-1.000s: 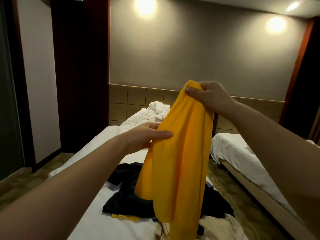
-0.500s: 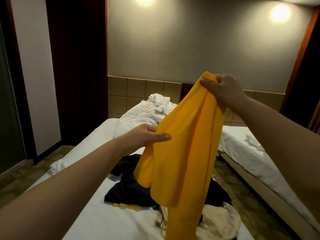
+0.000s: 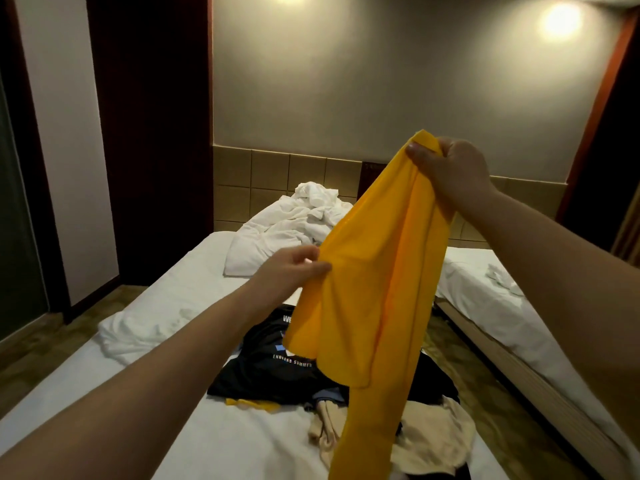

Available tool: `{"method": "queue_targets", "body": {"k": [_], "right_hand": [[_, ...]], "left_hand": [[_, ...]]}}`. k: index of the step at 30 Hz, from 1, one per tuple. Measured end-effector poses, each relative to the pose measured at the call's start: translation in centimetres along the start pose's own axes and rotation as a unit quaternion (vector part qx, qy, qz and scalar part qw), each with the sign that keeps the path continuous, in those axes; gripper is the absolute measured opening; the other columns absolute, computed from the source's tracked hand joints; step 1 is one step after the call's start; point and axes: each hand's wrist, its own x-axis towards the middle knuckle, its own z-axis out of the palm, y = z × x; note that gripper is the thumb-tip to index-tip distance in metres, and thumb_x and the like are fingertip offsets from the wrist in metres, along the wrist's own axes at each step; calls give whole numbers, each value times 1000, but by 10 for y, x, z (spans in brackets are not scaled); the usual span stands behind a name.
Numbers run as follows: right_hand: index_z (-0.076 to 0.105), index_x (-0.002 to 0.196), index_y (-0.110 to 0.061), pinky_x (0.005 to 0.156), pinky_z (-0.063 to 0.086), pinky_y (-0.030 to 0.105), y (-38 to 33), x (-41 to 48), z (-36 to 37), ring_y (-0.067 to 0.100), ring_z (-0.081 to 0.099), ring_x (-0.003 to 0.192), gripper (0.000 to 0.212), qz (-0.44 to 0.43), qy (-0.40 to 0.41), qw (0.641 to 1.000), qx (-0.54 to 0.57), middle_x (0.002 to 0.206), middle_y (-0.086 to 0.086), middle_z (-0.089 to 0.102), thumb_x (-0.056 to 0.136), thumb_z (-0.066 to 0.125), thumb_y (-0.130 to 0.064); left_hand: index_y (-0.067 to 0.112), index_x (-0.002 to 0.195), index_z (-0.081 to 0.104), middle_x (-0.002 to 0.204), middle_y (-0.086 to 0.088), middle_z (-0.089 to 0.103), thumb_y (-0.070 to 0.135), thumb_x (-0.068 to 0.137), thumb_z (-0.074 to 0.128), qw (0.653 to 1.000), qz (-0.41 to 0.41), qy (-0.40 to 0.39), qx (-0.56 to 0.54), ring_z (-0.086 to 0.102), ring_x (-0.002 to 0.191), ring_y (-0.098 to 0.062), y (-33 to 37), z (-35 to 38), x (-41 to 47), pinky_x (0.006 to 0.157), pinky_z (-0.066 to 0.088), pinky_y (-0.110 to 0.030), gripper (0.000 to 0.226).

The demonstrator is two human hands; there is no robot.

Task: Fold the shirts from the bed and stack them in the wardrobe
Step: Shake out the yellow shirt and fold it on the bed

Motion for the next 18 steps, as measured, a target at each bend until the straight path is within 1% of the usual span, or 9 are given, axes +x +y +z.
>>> {"method": "queue_targets", "body": {"k": [2,3,5,6,7,9,10,13,18], "right_hand": [[57,120,-4,82,38,32,3,0,-3,31,55,107,47,13,1,1000,5,116,18,59,94,48,-43],[57,120,-3,82,38,32,4,0,-4,31,55,106,48,19,-4,1000,7,117,19,59,95,47,-42],[56,121,0,80,38,31,4,-3,-3,26,55,99,48,28,-18,999,14,118,20,59,95,47,-40],[55,121,0,79,38,30,3,-5,-1,22,53,94,47,29,-24,999,20,118,20,58,96,46,-39],[54,122,0,78,38,29,2,-7,1,19,50,90,47,27,-28,999,26,118,19,58,96,46,-38],[55,120,-1,77,37,28,-1,-9,6,16,48,89,45,22,-28,999,32,112,14,58,96,47,-38],[56,119,-2,76,35,26,-3,-9,7,16,48,88,45,18,-27,999,25,106,11,57,96,47,-39],[58,116,-3,75,34,24,-3,-8,7,15,49,88,45,5,-29,1000,-3,98,5,53,95,47,-41],[57,118,-3,77,34,25,11,-6,0,18,49,91,46,8,-13,1000,-24,111,13,59,95,47,-42]], "left_hand": [[23,74,60,79,7,60,30,92,53,997,15,70,-15,58,80,-9,5,-3,1,77,47,-29,20],[21,74,59,81,5,59,31,92,54,997,14,71,15,57,79,-10,7,-2,-1,74,46,-27,22],[15,73,60,85,4,54,33,87,60,996,2,0,92,54,75,-10,1,8,-6,68,44,-24,23],[12,77,64,93,3,54,33,84,64,994,-13,-38,104,55,79,-10,-7,16,-8,70,45,-23,22],[12,88,68,103,3,56,33,81,67,993,-36,-58,101,57,87,-12,-15,25,-11,74,48,-25,22],[14,108,67,119,0,56,31,80,71,992,-74,-53,85,59,102,-18,-32,42,-14,88,50,-35,34],[14,111,65,121,-2,57,30,81,70,992,-88,-45,77,59,104,-21,-39,49,-15,92,50,-40,35],[15,105,65,112,-8,66,30,86,65,994,-100,-32,39,63,99,-26,-54,63,-18,92,50,-48,25],[13,101,65,108,-11,66,28,91,59,996,-79,3,39,63,96,-28,-62,66,-19,90,51,-48,19]]}}
